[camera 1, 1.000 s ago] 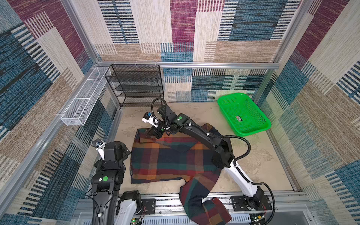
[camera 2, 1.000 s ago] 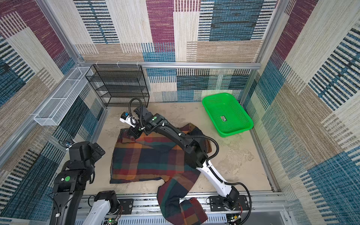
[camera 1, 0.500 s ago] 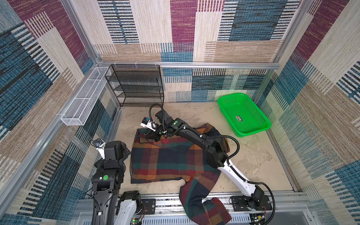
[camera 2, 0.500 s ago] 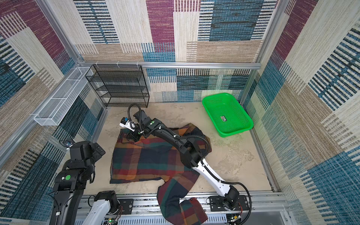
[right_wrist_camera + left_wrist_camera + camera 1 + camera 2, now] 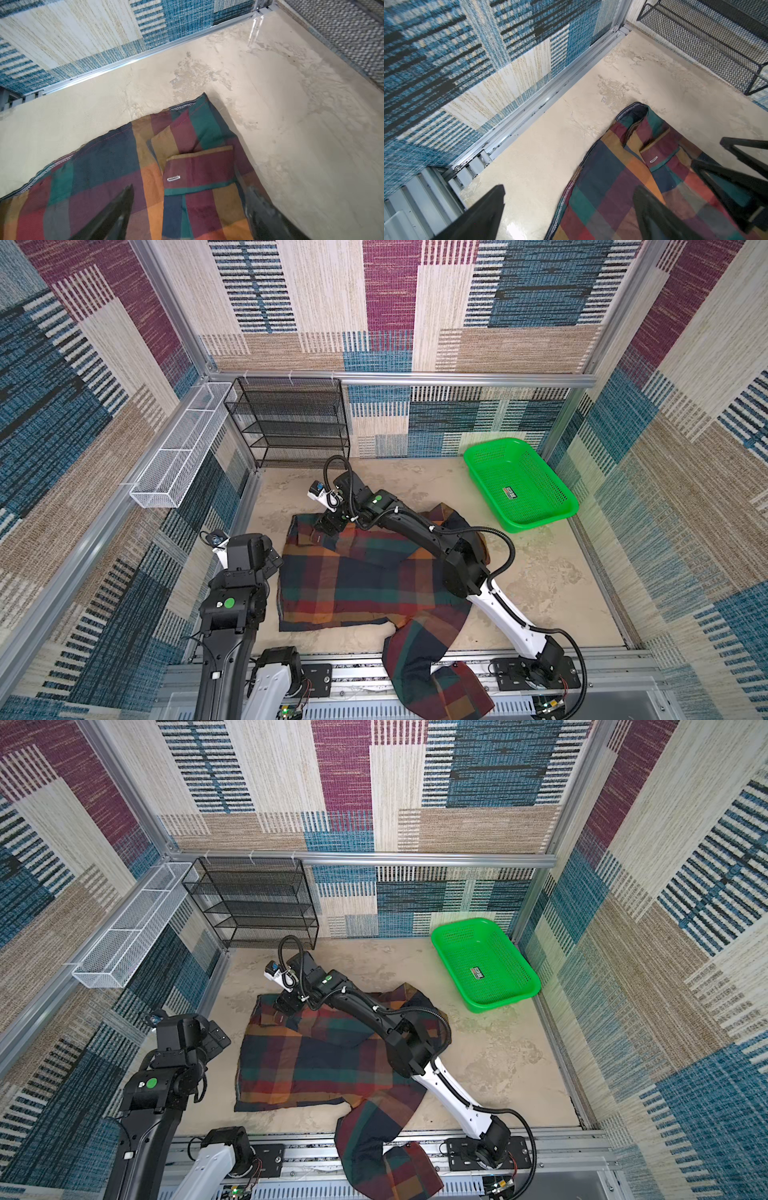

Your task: Fold and stack the long sleeve shirts

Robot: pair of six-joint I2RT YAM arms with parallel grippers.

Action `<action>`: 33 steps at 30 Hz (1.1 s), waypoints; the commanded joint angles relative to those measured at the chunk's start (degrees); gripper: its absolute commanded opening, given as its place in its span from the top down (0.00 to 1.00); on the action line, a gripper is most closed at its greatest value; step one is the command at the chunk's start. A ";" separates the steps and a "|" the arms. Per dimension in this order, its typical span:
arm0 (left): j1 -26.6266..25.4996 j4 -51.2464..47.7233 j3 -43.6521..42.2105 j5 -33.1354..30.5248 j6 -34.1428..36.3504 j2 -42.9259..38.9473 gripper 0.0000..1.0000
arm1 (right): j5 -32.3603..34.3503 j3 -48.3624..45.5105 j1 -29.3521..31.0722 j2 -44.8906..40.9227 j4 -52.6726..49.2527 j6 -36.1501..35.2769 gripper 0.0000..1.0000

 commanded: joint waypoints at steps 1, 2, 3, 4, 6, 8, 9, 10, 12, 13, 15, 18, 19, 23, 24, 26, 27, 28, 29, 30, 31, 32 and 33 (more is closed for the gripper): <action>-0.01 3.29 0.89 6.78 3.44 3.25 0.01 | 0.10 -6.29 -1.32 -9.11 1.14 6.58 0.16; -0.01 3.42 1.18 8.77 3.21 4.79 0.00 | 0.12 -11.95 -1.56 -13.03 2.82 7.74 0.16; -0.01 4.21 1.17 10.65 2.65 6.60 0.00 | 0.81 -17.14 -1.66 -16.76 4.83 8.64 0.15; -0.01 5.91 0.63 12.27 2.52 8.06 0.00 | 1.27 -21.87 -1.67 -19.90 6.88 8.97 0.15; -0.01 7.73 0.89 14.25 1.78 12.35 0.00 | 3.48 -31.30 -2.13 -27.07 10.31 10.66 0.13; -0.01 9.23 2.10 17.34 1.44 17.69 0.00 | 4.39 -36.71 -3.24 -32.06 11.13 12.51 0.13; -0.01 9.14 3.35 19.09 1.33 20.88 0.00 | 5.35 -40.00 -3.77 -34.68 11.98 13.20 0.13; -0.01 9.24 4.39 19.94 1.07 23.59 0.00 | 5.92 -42.81 -4.02 -37.05 12.75 13.21 0.13; 0.01 9.93 6.45 22.17 1.95 29.75 0.00 | 7.85 -48.70 -4.25 -41.60 14.42 13.59 0.12; -0.01 9.83 7.50 22.76 2.02 32.62 0.00 | 7.98 -50.75 -4.30 -43.19 15.06 14.01 0.12; 0.01 9.69 10.05 25.16 2.55 38.07 0.02 | 7.62 -56.01 -4.30 -46.78 16.33 15.09 0.12; -0.10 9.95 13.48 25.89 3.53 44.29 0.06 | 6.84 -63.45 -4.30 -52.72 19.05 16.23 0.12; -0.10 9.81 14.88 25.48 3.81 46.35 0.07 | 6.83 -65.76 -4.30 -54.71 20.48 16.67 0.12; -1.06 8.60 20.70 25.78 5.83 53.66 0.18 | 6.90 -72.89 -4.28 -61.95 23.24 17.34 0.12; -1.57 8.64 21.58 25.93 6.06 54.78 0.19 | 6.94 -73.89 -4.30 -63.02 23.35 17.06 0.12; -2.98 8.72 23.28 24.86 6.41 57.19 0.20 | 7.50 -76.34 -4.30 -65.10 23.91 16.95 0.11; -3.59 8.63 24.09 24.90 6.83 58.60 0.20 | 7.83 -77.08 -4.30 -65.70 24.12 17.15 0.11; -4.29 8.19 25.33 24.49 7.09 60.13 0.22 | 7.80 -77.86 -4.30 -66.32 24.35 17.52 0.11; -5.01 7.64 26.52 23.83 7.35 61.56 0.22 | 7.77 -78.67 -4.30 -66.89 24.70 17.85 0.11; -5.55 7.62 27.14 23.75 7.79 62.29 0.23 | 7.41 -79.32 -4.29 -67.35 24.99 18.15 0.11; -6.08 7.54 27.68 23.38 8.05 63.16 0.24 | 7.07 -80.08 -4.30 -67.96 25.35 18.25 0.11; -6.39 7.50 28.06 22.98 8.14 63.78 0.24 | 6.68 -80.76 -4.29 -68.46 25.63 18.23 0.11; -6.48 7.44 28.24 23.02 8.18 64.44 0.24 | 6.64 -81.17 -4.30 -68.81 25.64 18.18 0.11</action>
